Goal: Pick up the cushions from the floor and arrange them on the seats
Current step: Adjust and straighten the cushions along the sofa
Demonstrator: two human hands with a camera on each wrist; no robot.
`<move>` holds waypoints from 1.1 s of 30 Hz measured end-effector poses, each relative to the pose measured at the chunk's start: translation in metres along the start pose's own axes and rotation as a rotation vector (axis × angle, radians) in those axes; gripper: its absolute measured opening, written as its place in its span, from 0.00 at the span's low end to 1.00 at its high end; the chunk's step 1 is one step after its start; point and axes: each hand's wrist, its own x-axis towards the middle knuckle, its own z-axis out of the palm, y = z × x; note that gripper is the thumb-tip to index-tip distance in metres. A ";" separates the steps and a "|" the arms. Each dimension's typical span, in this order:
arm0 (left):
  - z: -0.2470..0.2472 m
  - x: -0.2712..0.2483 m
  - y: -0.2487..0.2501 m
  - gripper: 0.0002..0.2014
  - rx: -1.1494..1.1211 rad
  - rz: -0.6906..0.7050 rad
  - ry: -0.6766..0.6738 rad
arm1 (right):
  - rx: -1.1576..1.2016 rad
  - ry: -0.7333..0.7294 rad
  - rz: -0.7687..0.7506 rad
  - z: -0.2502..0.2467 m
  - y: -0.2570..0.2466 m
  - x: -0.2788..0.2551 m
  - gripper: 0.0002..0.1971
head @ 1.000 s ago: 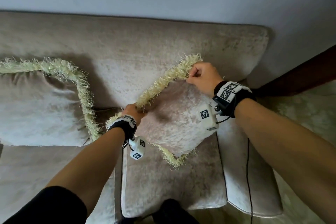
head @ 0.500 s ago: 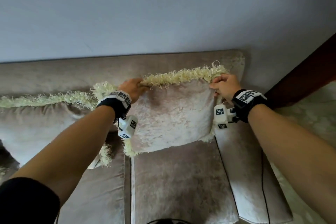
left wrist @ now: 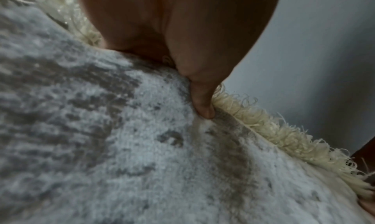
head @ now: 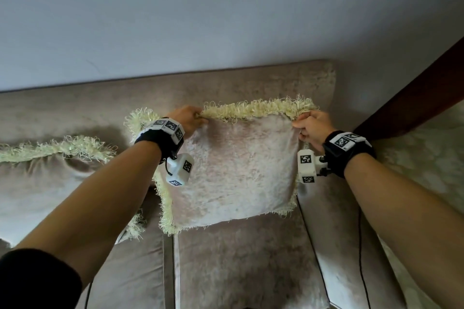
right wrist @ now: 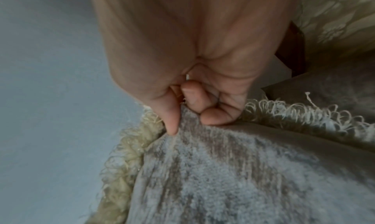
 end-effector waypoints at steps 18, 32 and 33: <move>0.067 0.030 -0.048 0.24 0.290 -0.137 -0.029 | -0.882 0.002 -0.179 0.055 0.052 0.079 0.20; 0.079 0.031 -0.040 0.22 0.262 -0.244 0.011 | -0.847 0.006 -0.096 0.065 0.037 0.072 0.26; 0.079 0.030 -0.041 0.24 0.253 -0.240 0.001 | -0.857 0.000 -0.092 0.066 0.037 0.071 0.28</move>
